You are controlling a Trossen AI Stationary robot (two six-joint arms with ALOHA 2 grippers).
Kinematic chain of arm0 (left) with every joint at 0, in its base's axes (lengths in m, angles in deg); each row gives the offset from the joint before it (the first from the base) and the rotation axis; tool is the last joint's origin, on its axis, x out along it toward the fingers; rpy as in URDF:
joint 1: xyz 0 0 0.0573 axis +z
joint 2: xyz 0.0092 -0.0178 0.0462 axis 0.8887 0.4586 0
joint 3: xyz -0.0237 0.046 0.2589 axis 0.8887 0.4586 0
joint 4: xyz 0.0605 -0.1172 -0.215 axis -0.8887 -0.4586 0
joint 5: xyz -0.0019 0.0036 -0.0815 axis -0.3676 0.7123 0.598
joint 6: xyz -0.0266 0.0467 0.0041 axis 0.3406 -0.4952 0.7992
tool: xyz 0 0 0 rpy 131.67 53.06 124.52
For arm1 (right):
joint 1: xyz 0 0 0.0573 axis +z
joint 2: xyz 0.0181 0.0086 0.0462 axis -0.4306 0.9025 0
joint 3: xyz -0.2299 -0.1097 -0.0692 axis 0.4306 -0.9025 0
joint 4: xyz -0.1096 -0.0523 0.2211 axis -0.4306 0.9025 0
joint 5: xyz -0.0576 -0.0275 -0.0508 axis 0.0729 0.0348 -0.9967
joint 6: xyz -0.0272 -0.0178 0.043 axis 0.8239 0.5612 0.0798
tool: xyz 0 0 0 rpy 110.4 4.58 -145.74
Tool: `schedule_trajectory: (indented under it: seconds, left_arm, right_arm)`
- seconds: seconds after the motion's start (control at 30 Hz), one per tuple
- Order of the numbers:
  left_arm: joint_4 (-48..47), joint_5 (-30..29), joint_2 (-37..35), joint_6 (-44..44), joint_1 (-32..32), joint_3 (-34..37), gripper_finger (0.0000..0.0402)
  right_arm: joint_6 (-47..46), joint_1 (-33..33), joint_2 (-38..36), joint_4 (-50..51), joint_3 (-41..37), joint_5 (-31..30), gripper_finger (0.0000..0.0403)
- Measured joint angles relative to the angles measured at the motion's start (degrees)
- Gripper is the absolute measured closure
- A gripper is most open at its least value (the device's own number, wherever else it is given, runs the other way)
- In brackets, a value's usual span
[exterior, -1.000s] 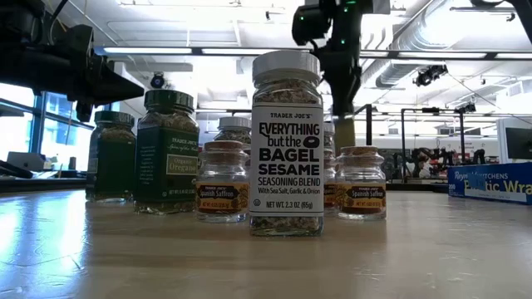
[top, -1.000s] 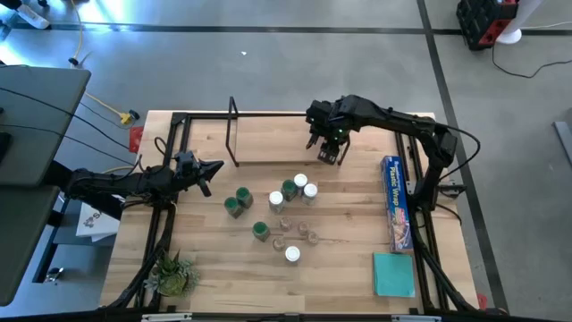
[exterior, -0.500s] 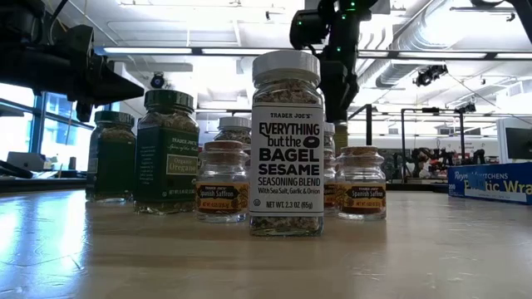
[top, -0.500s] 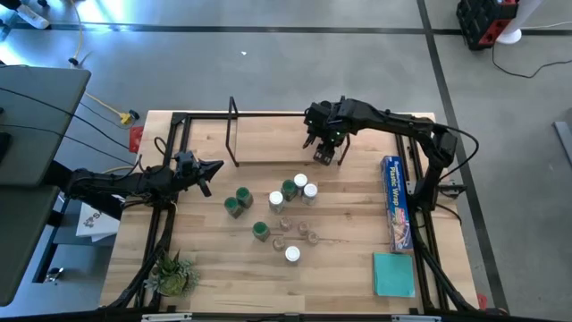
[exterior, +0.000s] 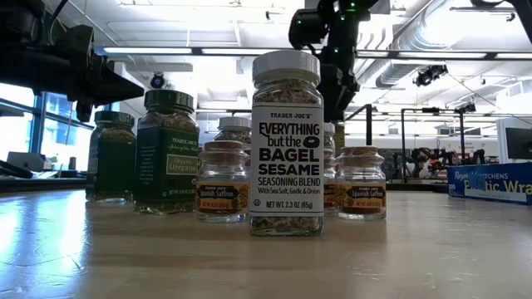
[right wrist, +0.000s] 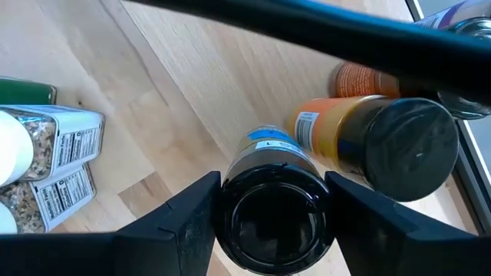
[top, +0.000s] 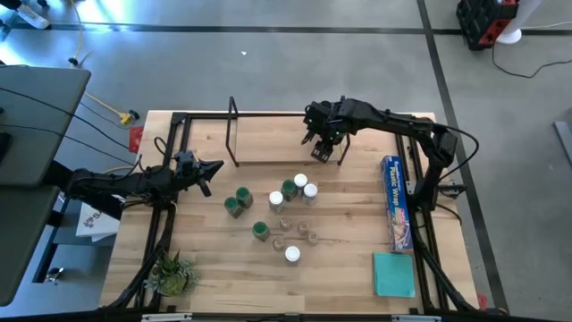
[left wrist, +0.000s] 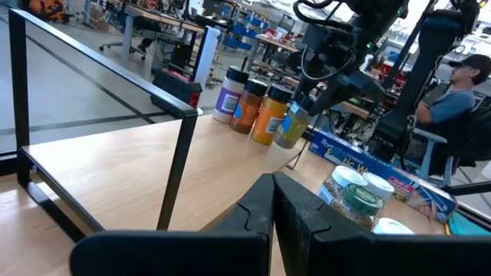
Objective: Shelf spices
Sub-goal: Put the blue seasoning bottle on the shelf
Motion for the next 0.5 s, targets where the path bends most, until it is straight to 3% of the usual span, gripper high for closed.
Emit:
schedule_trajectory:
  seconds: [0.23,0.5]
  left_arm:
    - [0.0,0.0,0.0,0.0,0.0,0.0,0.0396]
    - [0.0,0.0,0.0,0.0,0.0,0.0,0.0396]
  right_arm:
    - [0.2,0.0,0.0,0.0,0.0,0.1,0.0178]
    - [0.2,0.0,0.0,1.2,0.0,0.0,0.0129]
